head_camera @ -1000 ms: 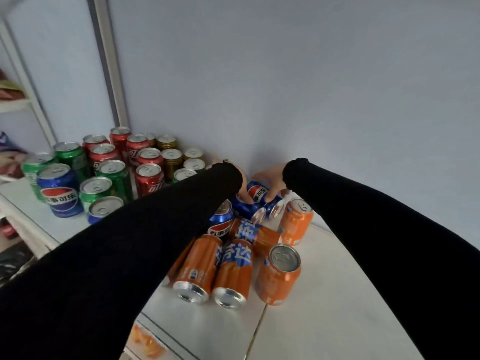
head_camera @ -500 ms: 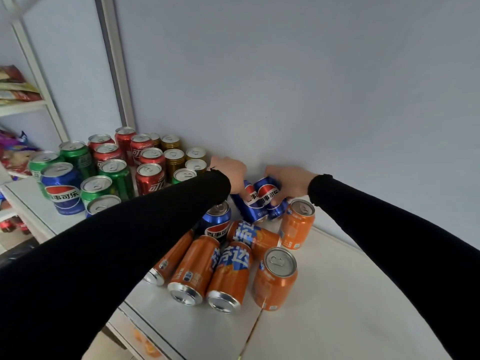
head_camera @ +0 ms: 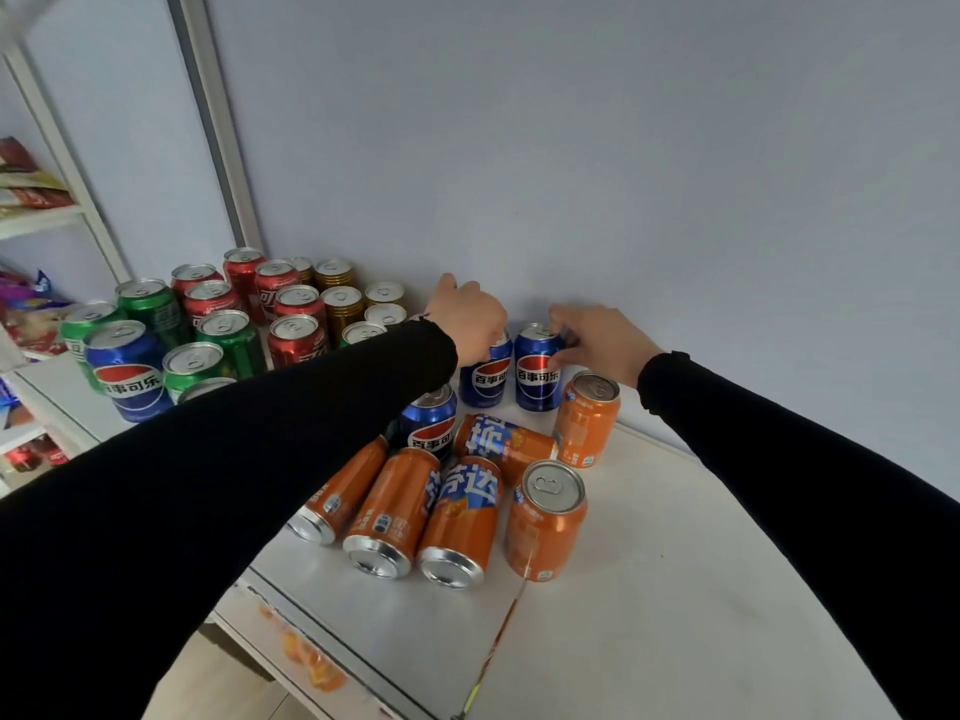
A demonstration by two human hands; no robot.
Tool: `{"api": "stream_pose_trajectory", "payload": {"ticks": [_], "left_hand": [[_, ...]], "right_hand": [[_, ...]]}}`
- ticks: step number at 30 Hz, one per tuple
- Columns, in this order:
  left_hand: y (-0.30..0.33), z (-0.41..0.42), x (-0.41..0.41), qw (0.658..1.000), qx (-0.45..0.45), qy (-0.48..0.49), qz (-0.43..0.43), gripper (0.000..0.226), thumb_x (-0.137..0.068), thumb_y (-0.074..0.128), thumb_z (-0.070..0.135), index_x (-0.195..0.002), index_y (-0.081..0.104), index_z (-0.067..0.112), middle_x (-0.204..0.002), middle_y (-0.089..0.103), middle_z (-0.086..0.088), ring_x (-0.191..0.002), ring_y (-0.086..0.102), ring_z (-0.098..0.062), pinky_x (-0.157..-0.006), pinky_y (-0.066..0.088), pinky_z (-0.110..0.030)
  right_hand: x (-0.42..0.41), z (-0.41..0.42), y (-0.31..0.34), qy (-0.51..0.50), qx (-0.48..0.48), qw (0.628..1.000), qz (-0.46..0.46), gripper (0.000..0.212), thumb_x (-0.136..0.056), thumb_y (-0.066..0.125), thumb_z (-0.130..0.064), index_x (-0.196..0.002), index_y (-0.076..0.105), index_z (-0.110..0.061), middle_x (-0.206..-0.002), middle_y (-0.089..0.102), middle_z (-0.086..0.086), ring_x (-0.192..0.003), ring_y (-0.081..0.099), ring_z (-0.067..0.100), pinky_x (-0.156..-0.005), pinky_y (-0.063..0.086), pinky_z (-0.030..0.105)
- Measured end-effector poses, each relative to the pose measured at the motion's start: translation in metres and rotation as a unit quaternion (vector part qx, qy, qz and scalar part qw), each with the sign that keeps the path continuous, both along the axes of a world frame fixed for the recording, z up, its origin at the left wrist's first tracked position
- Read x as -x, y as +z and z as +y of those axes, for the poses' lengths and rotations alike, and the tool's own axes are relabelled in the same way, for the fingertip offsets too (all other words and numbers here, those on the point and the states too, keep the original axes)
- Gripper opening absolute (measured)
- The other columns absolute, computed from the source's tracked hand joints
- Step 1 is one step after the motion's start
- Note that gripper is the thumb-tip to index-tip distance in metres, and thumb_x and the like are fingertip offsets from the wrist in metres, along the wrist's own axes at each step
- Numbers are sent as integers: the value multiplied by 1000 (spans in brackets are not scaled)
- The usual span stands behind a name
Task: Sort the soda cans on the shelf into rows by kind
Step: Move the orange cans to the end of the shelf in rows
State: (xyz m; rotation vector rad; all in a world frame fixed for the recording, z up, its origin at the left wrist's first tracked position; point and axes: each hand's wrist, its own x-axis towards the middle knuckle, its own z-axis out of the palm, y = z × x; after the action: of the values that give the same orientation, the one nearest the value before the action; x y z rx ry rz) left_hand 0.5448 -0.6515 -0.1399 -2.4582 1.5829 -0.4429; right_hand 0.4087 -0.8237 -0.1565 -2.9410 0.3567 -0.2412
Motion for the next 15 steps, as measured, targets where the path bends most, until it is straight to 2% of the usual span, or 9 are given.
{"api": "stream_pose_trajectory", "payload": {"ticks": [3, 6, 8, 10, 12, 13, 15], "left_hand": [[5, 4, -4, 998, 16, 0, 59, 8, -93, 61, 30, -97, 67, 26, -105, 66, 4, -107, 53, -21, -95, 32, -42], [9, 14, -10, 994, 36, -17, 105, 22, -92, 64, 36, -113, 66, 31, -118, 65, 6, -114, 54, -21, -98, 31, -43], [12, 26, -12, 990, 55, -29, 123, 28, -92, 64, 37, -119, 63, 31, -121, 63, 5, -114, 54, -21, -97, 33, -42], [18, 40, -13, 986, 87, -38, 140, 26, -92, 63, 37, -118, 64, 31, -120, 63, 5, -113, 54, -20, -95, 34, -40], [26, 60, -14, 979, 118, -50, 160, 25, -93, 62, 37, -116, 65, 30, -118, 63, 5, -111, 53, -19, -92, 37, -38], [29, 71, -13, 974, 132, -57, 173, 25, -93, 62, 37, -116, 66, 29, -117, 63, 5, -110, 53, -18, -92, 39, -38], [35, 97, -13, 966, 160, -65, 193, 25, -92, 64, 38, -115, 65, 29, -113, 61, 6, -108, 52, -18, -90, 41, -37]], "right_hand": [[7, 0, -2, 3, 15, 1000, 9, 22, -88, 71, -24, -92, 50, -21, -94, 72, 3, -82, 65, 23, -77, 56, 40], [12, 2, -4, 10, 49, 999, 12, 12, -91, 67, -26, -95, 57, -24, -96, 73, 0, -84, 67, 21, -78, 55, 37], [17, 1, 2, 10, 58, 998, 5, 4, -93, 65, -24, -91, 65, -20, -93, 73, -3, -85, 66, 20, -77, 46, 30], [22, 1, 15, -4, 51, 999, 1, 11, -94, 65, -25, -91, 74, -19, -97, 74, -5, -90, 66, 19, -79, 42, 29], [28, 8, 28, -13, 43, 999, -11, 14, -94, 65, -27, -94, 77, -20, -100, 75, -6, -93, 66, 17, -83, 44, 30], [32, 15, 35, -13, 35, 999, -32, 14, -94, 65, -27, -96, 77, -21, -100, 76, -6, -92, 66, 15, -81, 44, 27], [39, 37, 44, -13, -9, 996, -84, 12, -94, 67, -28, -97, 76, -22, -97, 75, -9, -86, 64, 6, -75, 40, 13]]}}
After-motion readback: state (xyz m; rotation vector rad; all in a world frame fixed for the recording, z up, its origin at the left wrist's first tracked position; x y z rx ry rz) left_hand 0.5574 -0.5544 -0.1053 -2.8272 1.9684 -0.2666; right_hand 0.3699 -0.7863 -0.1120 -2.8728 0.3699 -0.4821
